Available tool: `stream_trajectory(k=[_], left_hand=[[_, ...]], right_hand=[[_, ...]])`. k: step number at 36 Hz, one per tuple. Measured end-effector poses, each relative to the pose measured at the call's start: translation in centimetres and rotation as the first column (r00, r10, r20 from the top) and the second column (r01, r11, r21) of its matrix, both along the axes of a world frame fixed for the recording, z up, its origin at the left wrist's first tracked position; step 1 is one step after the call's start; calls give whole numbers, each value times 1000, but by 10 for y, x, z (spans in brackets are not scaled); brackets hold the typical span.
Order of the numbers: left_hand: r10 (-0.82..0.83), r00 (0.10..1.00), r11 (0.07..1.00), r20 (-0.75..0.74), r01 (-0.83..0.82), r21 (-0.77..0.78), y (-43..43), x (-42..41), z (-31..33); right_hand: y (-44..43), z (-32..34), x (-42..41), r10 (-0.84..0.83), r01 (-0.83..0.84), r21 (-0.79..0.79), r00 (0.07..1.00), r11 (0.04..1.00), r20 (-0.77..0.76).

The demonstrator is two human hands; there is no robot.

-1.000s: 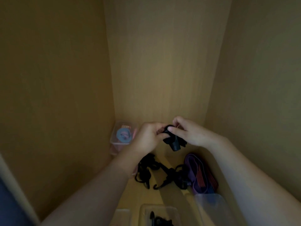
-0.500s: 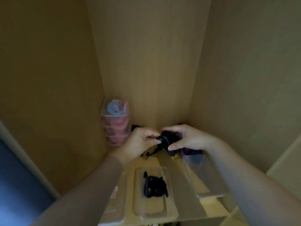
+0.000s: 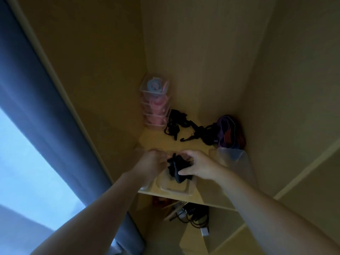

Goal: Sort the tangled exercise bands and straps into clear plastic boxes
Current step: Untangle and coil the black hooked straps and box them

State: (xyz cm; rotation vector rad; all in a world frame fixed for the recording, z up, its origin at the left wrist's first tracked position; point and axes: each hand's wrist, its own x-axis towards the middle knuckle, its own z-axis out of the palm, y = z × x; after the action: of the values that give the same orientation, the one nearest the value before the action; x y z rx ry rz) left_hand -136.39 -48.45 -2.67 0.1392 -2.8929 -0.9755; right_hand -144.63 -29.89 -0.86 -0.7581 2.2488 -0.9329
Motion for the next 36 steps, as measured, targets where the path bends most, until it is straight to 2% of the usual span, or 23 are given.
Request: stream_trajectory(k=[3,6,10,12,15,17,18,20,23,25,29,33,36], left_hand=[[-19,1000,1000,4,19,4,0,5,-5],[-25,1000,996,-4,25,-81,-3,8,-17],[-129,992,982,6,128,-140,-7,10,-32],[-201,979,951,-22,190,-246,-8,13,-32],[-228,973,913,-34,201,-354,-9,4,-42],[-138,990,970,8,136,-200,-6,5,-47],[-41,999,994,9,42,-98,-5,2,-52],[-138,990,963,-3,133,-234,-7,-2,-58],[-159,987,964,-5,154,-218,-10,-5,-79],[-74,996,989,-39,69,-127,-9,-5,-86],[-76,995,997,-63,76,-1,-7,-3,-88],[-82,982,994,-172,68,-85,-6,15,-61],[-80,980,986,-182,51,-160,-17,36,-53]], right_hand=[[-8,-14,5,-25,25,-12,1000,1000,3],[-11,-24,6,-21,22,38,1000,999,-12],[-12,-31,6,22,-17,121,999,993,-39],[-12,-31,4,45,-30,156,995,987,-88],[-9,-27,1,104,-70,208,982,976,-156],[-7,-28,0,147,-106,245,977,964,-157],[-6,-29,0,167,-121,266,973,956,-160],[-6,-32,0,184,-128,292,968,948,-172],[-6,-40,0,182,-111,315,962,943,-203],[-8,-43,1,206,-120,346,952,931,-224],[-10,-44,1,228,-132,366,946,921,-232],[-10,-33,2,188,-104,287,941,952,-281],[-19,-24,10,169,-88,226,913,970,-371]])
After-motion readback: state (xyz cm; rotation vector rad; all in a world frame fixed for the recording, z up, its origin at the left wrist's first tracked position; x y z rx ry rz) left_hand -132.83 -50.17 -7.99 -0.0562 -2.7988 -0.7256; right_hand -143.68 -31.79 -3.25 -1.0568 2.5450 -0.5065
